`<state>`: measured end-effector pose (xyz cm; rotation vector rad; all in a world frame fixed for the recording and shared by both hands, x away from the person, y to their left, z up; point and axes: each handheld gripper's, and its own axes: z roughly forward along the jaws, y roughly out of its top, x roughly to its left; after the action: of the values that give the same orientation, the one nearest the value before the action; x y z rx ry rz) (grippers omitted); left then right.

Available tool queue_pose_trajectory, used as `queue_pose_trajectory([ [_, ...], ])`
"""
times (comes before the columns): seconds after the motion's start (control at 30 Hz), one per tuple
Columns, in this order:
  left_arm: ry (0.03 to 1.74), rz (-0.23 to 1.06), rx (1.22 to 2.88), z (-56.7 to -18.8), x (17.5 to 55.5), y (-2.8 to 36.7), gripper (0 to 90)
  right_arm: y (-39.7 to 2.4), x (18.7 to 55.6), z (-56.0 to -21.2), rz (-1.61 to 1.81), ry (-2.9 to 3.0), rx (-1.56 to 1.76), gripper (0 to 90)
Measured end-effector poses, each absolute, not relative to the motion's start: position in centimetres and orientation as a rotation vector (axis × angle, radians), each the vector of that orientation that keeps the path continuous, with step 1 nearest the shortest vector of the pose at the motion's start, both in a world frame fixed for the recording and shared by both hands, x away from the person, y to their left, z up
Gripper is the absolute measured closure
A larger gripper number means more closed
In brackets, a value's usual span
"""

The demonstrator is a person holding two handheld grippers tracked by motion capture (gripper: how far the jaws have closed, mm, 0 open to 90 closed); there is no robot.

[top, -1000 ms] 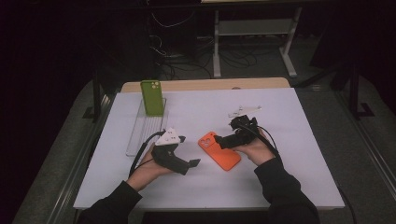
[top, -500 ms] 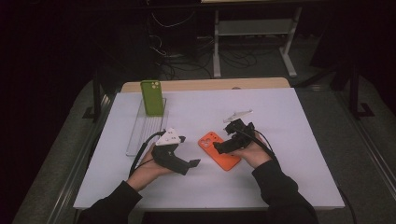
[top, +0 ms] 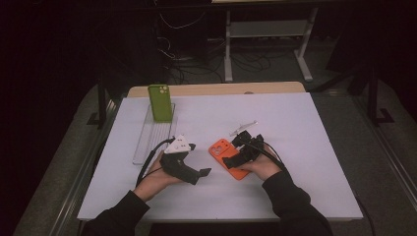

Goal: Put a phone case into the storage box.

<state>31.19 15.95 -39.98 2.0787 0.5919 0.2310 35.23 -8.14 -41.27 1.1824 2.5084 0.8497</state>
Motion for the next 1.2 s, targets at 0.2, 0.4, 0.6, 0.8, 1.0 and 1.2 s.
queue_pose_trajectory([
  [0.2,0.590,0.233,2.083,-40.0,31.2,16.0,0.0,-7.9,35.3,-42.1,0.809,2.540,1.187,0.0],
  [0.4,0.591,0.233,2.083,-40.0,31.2,15.9,0.0,-7.5,35.2,-42.7,0.765,2.580,1.171,0.3],
  [0.6,0.590,0.234,2.084,-40.1,31.2,15.9,0.0,-7.4,35.2,-43.2,0.736,2.611,1.172,2.2],
  [0.8,0.590,0.234,2.085,-40.1,31.2,15.9,0.0,-7.3,35.2,-43.7,0.716,2.625,1.195,5.4],
  [1.0,0.591,0.234,2.084,-40.1,31.2,15.9,0.0,-7.1,35.1,-43.8,0.684,2.627,1.208,10.0],
  [1.2,0.597,0.229,2.079,-40.1,31.1,15.8,0.0,-7.1,34.9,-43.7,0.688,2.625,1.194,14.6],
])
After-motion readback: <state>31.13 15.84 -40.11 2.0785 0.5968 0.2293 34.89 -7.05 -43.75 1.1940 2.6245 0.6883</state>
